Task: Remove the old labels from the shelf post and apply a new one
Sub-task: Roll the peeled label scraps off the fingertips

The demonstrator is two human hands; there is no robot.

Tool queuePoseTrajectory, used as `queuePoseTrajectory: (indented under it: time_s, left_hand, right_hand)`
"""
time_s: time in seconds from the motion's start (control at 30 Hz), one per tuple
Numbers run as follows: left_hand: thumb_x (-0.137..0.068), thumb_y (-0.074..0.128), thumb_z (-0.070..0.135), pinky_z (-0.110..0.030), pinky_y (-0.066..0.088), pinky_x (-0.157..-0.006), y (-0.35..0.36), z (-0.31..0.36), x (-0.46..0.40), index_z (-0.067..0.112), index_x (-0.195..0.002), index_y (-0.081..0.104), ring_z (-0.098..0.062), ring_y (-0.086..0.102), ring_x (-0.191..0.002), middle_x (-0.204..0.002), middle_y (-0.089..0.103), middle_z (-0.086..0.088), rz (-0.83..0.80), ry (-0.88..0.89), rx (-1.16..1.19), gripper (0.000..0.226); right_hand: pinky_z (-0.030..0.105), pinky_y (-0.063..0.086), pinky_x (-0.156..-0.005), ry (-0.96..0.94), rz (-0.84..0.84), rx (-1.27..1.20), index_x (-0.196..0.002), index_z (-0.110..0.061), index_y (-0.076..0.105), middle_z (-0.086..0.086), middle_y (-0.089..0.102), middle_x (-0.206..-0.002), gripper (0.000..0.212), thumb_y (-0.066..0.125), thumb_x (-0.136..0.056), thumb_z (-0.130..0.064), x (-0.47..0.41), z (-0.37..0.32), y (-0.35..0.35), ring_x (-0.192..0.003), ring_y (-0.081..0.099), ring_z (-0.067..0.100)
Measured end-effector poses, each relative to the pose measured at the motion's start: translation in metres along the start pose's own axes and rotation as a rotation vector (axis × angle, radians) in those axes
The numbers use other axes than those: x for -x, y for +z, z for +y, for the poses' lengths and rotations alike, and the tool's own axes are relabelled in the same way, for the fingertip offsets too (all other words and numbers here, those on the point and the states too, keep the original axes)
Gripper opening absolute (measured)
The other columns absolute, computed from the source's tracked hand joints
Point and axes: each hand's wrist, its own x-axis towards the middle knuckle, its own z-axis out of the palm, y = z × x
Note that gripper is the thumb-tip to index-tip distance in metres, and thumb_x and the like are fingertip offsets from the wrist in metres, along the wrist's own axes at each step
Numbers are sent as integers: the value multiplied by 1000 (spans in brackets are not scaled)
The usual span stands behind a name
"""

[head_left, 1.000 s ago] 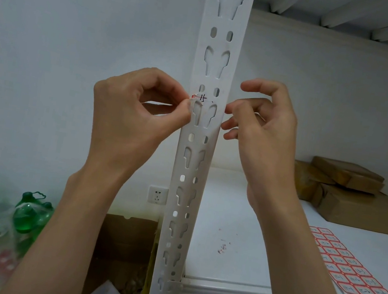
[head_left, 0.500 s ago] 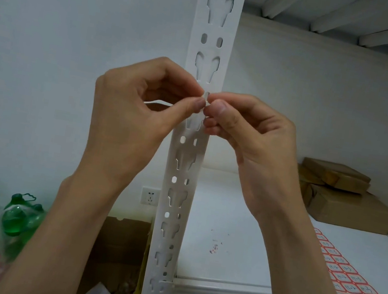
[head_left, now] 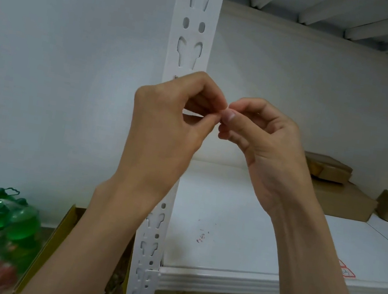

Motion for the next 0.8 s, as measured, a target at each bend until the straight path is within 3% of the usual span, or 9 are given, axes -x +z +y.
queuePoseTrajectory:
  time_s: [0.3, 0.57, 0.67, 0.8]
  left_hand:
    - [-85, 81, 13, -6, 52, -71, 17, -3, 4, 13, -95, 78, 6, 70, -78, -83, 74, 12, -33, -72, 22, 11]
    - [-85, 76, 5, -5, 52, -68, 32, -7, 9, 15, -89, 77, 5, 69, -77, -78, 72, 14, -116, -70, -57, 11]
    - [-82, 73, 3, -19, 57, -66, 40, -10, 14, 16, -83, 72, -5, 68, -73, -73, 70, 11, -136, -88, -88, 14]
    - [-86, 70, 8, -40, 55, -66, 56, -16, 23, 19, -83, 59, -13, 62, -69, -73, 62, 8, -166, -138, -205, 16]
  right_hand:
    - [23, 54, -70, 183, -43, -176, -90, -12, 54, 7, 67, -78, 17, 61, -93, 4, 2, 9, -19, -69, 62, 15]
    - [22, 56, -68, 218, -16, -177, -86, -11, 50, 7, 69, -71, 22, 70, -78, -7, 6, 21, -39, -64, 65, 17]
    - [24, 57, -69, 229, 6, -111, -84, -8, 57, 11, 69, -73, 18, 73, -75, -8, 7, 26, -44, -65, 66, 19]
    - [31, 59, -82, 284, 6, -2, -93, 1, 71, 24, 72, -89, 19, 75, -78, -9, 10, 38, -53, -83, 70, 27]
